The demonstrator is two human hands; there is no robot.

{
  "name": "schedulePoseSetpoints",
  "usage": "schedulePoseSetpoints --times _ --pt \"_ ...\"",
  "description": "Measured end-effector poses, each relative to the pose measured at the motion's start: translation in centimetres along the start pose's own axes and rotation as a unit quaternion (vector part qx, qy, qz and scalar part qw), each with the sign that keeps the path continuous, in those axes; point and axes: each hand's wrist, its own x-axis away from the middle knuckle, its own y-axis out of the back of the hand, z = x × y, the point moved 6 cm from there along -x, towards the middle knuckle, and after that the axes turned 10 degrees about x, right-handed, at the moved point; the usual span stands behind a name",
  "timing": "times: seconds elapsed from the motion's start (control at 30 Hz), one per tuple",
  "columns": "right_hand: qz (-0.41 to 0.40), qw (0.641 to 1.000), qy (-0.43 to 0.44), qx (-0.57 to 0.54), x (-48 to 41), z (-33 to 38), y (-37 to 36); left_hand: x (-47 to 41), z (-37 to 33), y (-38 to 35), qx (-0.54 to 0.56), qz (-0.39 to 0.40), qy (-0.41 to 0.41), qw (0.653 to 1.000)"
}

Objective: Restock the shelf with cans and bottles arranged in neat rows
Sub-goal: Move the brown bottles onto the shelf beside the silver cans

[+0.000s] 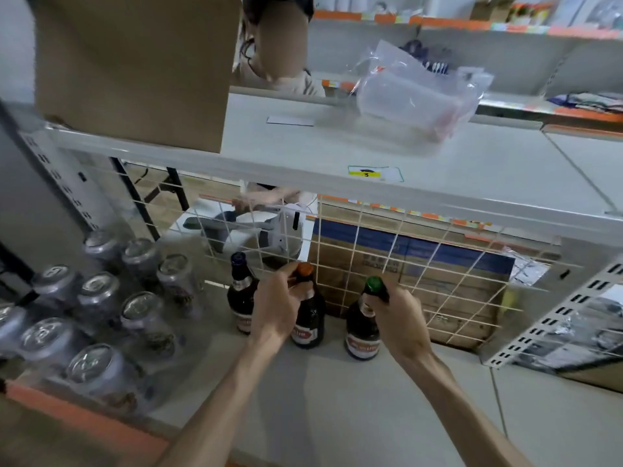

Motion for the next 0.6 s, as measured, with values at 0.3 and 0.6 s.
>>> schedulePoseSetpoints --times 0.3,0.6 --pt "0.022 0.998 -0.027 -0.043 0.2 -0.2 -0.6 -0.9 0.3 -0.6 0.037 0.022 -0.028 0.999" --pt "0.022 0.997 -0.034 -0.067 0.8 -0.7 -0.2 -0.5 -0.8 -0.6 0.003 0.034 -0.034 0.999"
